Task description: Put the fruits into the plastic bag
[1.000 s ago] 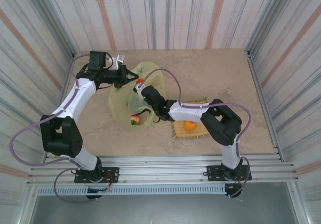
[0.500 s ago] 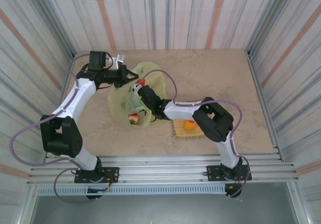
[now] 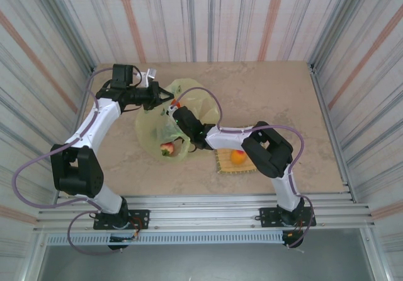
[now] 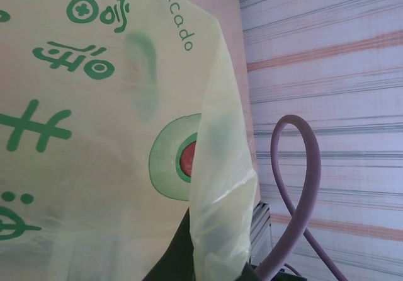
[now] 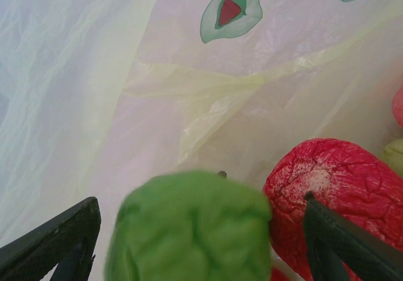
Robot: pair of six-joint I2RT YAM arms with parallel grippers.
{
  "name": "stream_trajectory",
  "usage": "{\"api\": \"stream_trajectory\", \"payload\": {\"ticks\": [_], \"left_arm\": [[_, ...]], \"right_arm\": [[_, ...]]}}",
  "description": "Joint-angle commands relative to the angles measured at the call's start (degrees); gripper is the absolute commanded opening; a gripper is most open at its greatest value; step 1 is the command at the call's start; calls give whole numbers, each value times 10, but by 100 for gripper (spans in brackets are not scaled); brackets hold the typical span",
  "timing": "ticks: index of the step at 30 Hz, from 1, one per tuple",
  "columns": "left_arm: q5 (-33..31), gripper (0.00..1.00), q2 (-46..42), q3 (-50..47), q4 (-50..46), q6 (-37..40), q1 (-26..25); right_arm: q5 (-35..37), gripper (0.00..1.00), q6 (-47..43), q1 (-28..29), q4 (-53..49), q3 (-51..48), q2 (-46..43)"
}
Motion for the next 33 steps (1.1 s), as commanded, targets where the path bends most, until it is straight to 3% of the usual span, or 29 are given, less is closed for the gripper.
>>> {"api": "stream_trajectory", "payload": {"ticks": [1,13,33], "left_arm": [[15,0,-21,-6,6,-4,5],[15,0,-19,-7,6,-4,6],[12,0,-23,-6,3,-1,7]], "right_arm": [[-5,85,-3,-7,-24,-8,-28],[13,82,-26,-15,-39,-53,-80],[102,75,-88,-15,-137,-164,-212]]}}
